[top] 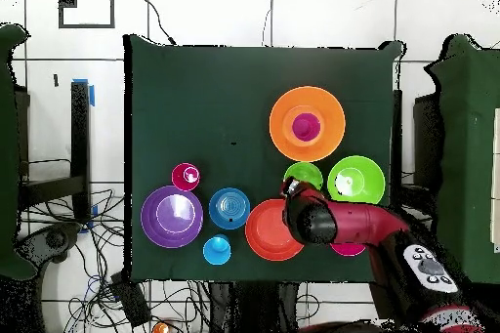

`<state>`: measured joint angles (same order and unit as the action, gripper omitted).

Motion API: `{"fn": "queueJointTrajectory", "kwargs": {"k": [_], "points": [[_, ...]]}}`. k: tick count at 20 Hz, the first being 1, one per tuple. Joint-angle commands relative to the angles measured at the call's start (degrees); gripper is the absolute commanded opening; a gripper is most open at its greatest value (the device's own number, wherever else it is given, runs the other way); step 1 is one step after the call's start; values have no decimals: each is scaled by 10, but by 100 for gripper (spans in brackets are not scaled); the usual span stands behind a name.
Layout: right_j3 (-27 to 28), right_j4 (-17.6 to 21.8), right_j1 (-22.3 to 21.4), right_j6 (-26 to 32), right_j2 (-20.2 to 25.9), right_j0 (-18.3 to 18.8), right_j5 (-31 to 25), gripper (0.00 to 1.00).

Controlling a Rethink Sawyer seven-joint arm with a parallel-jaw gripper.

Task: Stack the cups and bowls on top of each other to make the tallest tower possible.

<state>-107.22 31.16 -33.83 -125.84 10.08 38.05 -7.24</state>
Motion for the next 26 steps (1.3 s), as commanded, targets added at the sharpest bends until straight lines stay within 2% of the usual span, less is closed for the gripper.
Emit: {"fn": "queueJointTrajectory", "kwargs": {"k": [1,6,9,18,26], "points": [[-15,-7,-48,39,81,9,-84,100],[-22,-7,-62,38,88,12,-93,100],[-26,-10,-55,36,104,20,-87,100],[-11,-21,-39,1,104,-6,-73,100],[9,-25,-25,-6,92,-21,-74,100]]}}
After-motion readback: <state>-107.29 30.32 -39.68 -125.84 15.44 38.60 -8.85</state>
